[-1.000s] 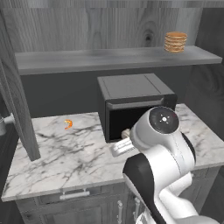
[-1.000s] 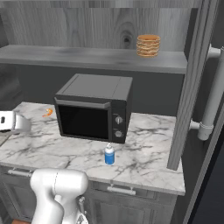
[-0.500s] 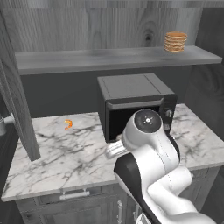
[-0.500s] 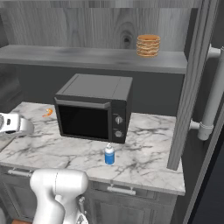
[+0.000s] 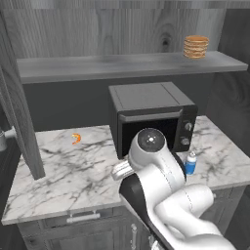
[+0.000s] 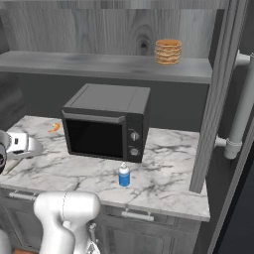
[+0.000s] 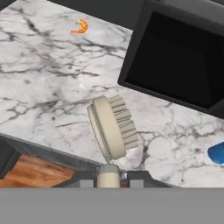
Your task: Pick the dish brush and soap dispenser from the cabinet and place them on the counter.
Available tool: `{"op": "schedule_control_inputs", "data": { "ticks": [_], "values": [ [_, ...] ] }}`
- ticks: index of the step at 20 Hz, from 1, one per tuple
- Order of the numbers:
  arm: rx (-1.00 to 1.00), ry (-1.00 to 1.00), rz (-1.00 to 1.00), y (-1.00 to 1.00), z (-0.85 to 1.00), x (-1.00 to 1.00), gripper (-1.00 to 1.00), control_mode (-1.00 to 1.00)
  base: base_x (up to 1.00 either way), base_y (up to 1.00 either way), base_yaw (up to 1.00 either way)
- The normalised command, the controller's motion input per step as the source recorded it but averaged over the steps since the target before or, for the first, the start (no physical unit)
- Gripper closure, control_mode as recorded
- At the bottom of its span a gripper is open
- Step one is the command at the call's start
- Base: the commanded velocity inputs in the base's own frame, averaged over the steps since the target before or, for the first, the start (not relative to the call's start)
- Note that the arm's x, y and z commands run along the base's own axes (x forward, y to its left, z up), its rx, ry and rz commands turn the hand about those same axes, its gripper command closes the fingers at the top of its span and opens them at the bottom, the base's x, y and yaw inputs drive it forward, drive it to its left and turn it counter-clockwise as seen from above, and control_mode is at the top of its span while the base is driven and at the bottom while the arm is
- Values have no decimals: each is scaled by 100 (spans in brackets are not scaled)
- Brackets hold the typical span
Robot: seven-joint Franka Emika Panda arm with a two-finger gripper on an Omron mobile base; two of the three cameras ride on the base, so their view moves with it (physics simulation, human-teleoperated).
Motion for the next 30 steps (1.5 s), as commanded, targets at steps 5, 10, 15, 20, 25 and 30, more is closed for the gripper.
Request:
{"op": "schedule_control_inputs", "data": {
  "ticks": [5,10,15,20,25,30],
  "values": [
    [0,-8,3,0,-50,27,100,-100,0,0,0],
    [0,-7,3,0,-52,27,100,-100,0,0,0],
    [0,-5,3,0,-50,29,100,-100,0,0,0],
    [0,-1,2,0,-43,34,100,-100,0,0,0],
    [0,0,1,0,-38,41,100,-100,0,0,0],
    [0,0,0,2,-34,42,100,-100,0,0,0]
  ]
}}
